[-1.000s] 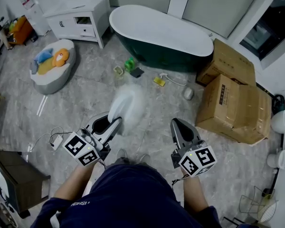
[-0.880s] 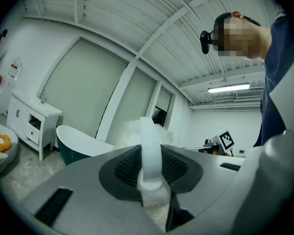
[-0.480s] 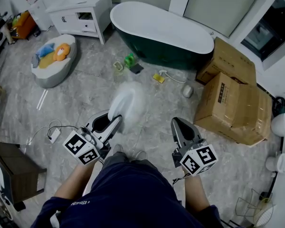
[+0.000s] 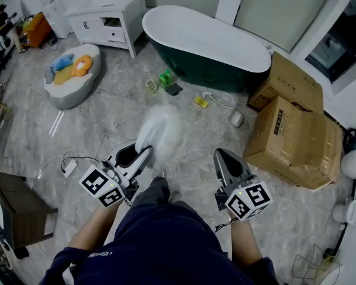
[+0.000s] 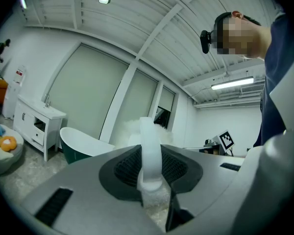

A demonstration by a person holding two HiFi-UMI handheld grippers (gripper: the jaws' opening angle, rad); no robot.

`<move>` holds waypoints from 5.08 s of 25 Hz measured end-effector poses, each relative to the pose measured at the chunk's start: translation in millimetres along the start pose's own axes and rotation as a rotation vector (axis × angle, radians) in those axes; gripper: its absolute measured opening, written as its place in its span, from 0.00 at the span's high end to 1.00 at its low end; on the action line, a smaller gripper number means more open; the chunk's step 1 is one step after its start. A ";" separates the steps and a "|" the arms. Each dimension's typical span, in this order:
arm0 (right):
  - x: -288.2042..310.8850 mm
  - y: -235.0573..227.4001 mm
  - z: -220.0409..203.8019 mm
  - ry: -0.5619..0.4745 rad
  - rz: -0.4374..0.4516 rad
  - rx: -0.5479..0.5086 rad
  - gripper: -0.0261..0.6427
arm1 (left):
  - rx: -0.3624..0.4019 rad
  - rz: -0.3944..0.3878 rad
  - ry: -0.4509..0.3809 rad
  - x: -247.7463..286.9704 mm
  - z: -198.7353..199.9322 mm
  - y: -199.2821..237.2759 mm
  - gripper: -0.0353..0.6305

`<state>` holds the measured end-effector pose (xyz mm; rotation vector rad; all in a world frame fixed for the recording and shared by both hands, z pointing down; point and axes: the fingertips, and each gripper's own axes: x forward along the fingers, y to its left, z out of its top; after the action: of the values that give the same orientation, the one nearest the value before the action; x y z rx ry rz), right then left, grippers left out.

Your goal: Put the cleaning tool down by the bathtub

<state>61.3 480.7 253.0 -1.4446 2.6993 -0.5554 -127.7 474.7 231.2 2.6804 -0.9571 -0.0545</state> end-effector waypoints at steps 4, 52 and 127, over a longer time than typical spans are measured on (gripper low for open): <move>6.8 -8.7 5.7 -0.010 0.003 0.002 0.95 | 0.005 0.004 -0.003 10.6 3.8 6.0 0.78; 364.4 -127.0 87.9 0.084 -0.072 0.012 0.95 | -0.064 -0.072 0.026 194.2 97.1 352.2 0.78; 551.6 -573.8 -217.7 0.288 -0.258 0.269 0.95 | 0.025 -0.162 0.736 556.8 -323.4 568.3 0.78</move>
<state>164.9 -192.1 719.3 -1.7598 2.5087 -1.1749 -0.4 -206.9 737.9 2.4613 -0.4996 0.8461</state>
